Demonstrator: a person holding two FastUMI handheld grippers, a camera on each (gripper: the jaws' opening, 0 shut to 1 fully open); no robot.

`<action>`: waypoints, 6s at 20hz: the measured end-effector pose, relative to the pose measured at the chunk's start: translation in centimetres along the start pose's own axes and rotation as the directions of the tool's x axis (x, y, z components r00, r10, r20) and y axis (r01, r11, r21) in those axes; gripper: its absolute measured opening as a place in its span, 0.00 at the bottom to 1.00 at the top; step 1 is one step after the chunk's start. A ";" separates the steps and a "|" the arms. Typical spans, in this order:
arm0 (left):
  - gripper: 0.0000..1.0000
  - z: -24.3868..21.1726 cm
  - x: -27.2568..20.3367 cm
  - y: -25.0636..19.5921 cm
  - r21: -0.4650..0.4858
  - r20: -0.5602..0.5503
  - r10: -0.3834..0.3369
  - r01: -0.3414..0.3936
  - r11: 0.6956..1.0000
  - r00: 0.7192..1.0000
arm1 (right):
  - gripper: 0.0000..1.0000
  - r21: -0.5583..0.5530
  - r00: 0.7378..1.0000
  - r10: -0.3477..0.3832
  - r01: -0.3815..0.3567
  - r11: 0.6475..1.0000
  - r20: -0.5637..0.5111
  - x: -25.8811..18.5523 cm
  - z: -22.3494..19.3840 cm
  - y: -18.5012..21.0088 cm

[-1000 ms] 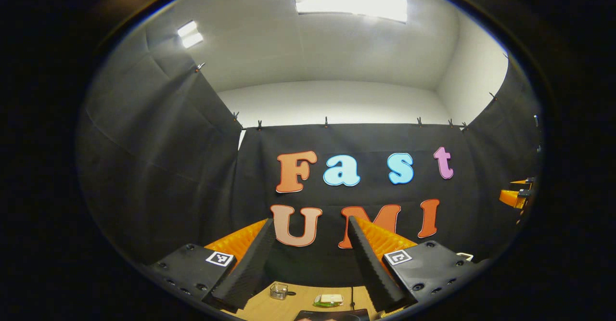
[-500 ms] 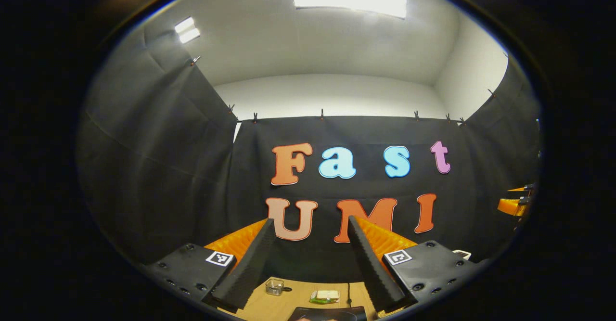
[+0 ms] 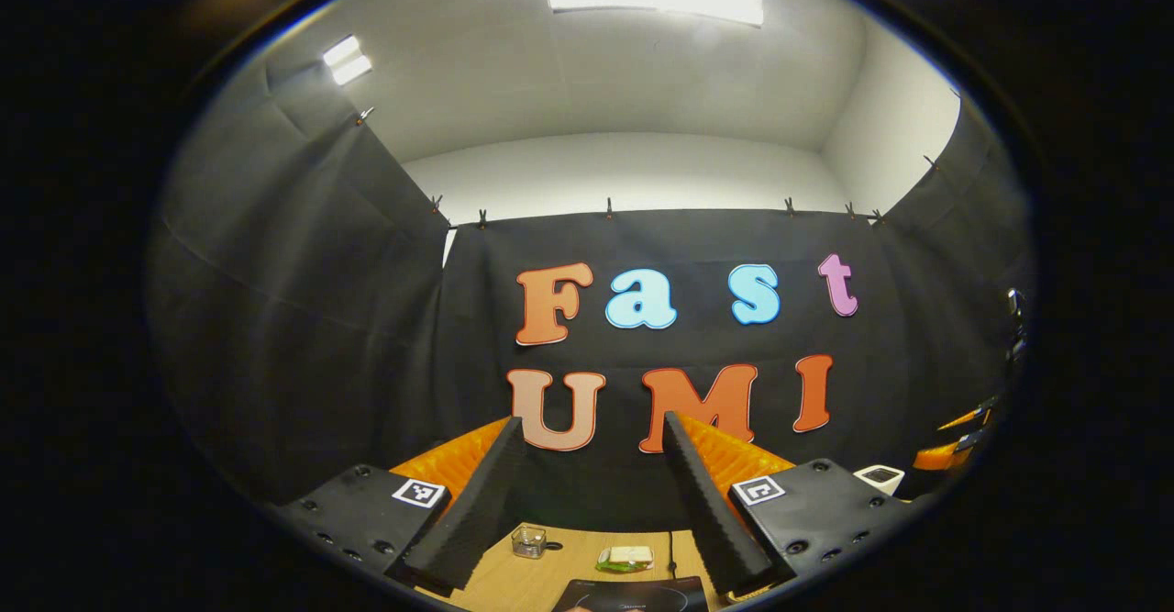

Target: First push the handle of the pot to place it horizontally, then grasp the pot with both hands and set it on the induction cooktop.

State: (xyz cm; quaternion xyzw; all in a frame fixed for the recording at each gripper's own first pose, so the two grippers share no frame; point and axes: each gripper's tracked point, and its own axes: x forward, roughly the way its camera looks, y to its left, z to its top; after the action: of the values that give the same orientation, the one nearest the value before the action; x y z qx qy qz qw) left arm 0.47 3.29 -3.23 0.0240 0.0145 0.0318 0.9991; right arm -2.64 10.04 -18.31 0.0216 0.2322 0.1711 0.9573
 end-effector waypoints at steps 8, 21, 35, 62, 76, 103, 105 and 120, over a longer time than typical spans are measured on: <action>0.98 -1.9 0.3 0.8 0.004 -0.035 0.023 -0.023 1.000 0.999 | 0.76 0.019 0.947 0.138 -0.139 0.990 -0.289 2.0 -9.5 6.0; 0.99 -3.9 -0.6 3.4 0.015 -0.074 0.066 -0.065 0.998 0.995 | 0.19 0.137 0.736 0.284 -0.255 0.957 -0.615 2.3 -23.0 12.3; 0.98 -6.1 -0.8 4.9 0.031 -0.126 0.089 -0.085 0.996 0.988 | 0.00 0.202 0.511 0.324 -0.281 0.938 -0.796 0.5 -33.1 15.5; 0.98 -10.2 0.1 2.9 0.069 -0.204 0.075 -0.062 0.996 0.976 | 0.00 0.209 0.511 0.224 -0.089 0.974 -0.830 -0.6 -36.0 5.3; 0.99 -10.8 0.7 1.6 0.083 -0.194 0.054 -0.038 0.996 0.979 | 0.00 0.153 0.528 0.102 0.053 0.987 -0.843 0.8 -36.5 -2.9; 0.99 -11.0 -0.7 4.1 0.094 -0.178 0.114 -0.098 0.991 0.977 | 0.00 0.125 0.578 -0.053 0.263 0.957 -0.814 8.3 -35.3 -13.0; 0.99 -11.2 -0.6 4.2 0.084 -0.183 0.111 -0.097 0.992 0.977 | 0.00 0.104 0.579 -0.071 0.264 0.959 -0.812 8.7 -35.1 -13.2; 0.99 -16.7 0.4 -0.9 0.029 -0.294 0.020 -0.012 1.000 0.955 | 0.00 0.152 0.610 -0.063 0.294 0.944 -0.790 11.2 -35.0 -14.5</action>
State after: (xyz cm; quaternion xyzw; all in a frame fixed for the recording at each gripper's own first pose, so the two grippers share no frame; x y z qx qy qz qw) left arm 0.44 3.23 -19.93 0.0324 0.1635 0.0431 0.9851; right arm -4.52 -1.19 -56.19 0.0508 0.6426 0.0337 0.7638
